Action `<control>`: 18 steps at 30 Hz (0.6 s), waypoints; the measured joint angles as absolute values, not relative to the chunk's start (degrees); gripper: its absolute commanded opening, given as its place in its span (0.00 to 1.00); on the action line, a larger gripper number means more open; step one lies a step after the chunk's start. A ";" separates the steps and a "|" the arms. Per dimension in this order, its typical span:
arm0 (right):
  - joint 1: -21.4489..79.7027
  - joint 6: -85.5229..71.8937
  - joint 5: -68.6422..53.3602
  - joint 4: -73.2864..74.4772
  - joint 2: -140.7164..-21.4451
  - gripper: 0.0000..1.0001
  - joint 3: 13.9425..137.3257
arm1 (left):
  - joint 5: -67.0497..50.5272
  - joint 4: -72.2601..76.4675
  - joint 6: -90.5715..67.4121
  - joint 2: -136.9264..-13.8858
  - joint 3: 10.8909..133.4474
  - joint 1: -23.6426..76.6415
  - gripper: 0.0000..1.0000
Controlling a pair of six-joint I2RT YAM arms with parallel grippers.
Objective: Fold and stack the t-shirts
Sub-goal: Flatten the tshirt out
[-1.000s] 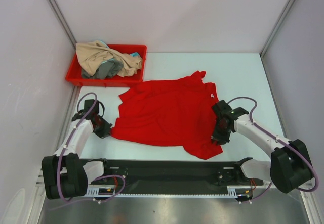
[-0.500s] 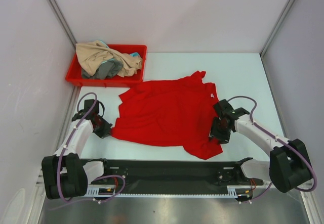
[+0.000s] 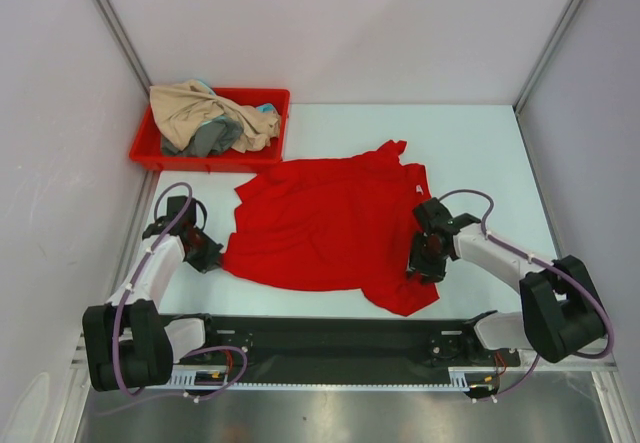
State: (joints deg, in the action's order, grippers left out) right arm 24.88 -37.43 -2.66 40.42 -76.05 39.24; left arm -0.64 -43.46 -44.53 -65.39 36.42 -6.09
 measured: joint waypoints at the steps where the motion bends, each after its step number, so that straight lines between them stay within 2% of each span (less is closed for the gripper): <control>1: 25.19 -37.43 -2.63 40.42 -76.05 0.45 39.24 | -0.67 -43.35 -44.53 -65.39 36.42 -6.09 0.00; 6: 26.11 -38.48 -1.87 42.02 -74.52 0.39 39.18 | -0.73 -42.87 -44.53 -65.63 36.42 -6.09 0.00; 13: 26.00 -42.24 -0.40 44.23 -68.75 0.43 37.04 | -1.06 -42.50 -44.53 -65.87 36.42 -6.09 0.00; 18: 24.58 -43.48 -0.38 45.56 -66.24 0.38 36.32 | -1.37 -42.50 -44.56 -65.91 36.32 -6.09 0.00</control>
State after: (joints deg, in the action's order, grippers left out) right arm 24.58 -43.48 -0.38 45.56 -66.24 36.32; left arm -1.37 -42.50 -44.56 -65.91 36.32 -6.09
